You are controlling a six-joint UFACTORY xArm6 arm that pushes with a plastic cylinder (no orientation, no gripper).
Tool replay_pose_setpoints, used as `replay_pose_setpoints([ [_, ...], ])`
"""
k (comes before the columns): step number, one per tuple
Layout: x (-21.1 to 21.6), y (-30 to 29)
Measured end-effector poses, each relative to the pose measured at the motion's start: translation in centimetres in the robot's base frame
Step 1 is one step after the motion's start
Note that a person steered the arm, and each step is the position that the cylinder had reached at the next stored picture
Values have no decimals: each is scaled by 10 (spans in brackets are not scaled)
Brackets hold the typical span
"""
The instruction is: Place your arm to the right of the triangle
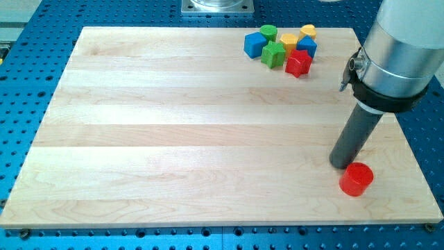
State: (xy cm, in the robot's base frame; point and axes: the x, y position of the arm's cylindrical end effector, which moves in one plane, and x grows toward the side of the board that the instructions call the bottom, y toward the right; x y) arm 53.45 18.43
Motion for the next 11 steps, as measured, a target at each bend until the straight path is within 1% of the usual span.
replay_pose_setpoints([
  [1, 0, -1],
  [3, -22, 9],
  [4, -22, 9],
  [5, -12, 28],
  [6, -41, 77],
  [7, -95, 97],
  [8, -121, 97],
  [9, -181, 90],
  [10, -236, 70],
  [11, -250, 37],
])
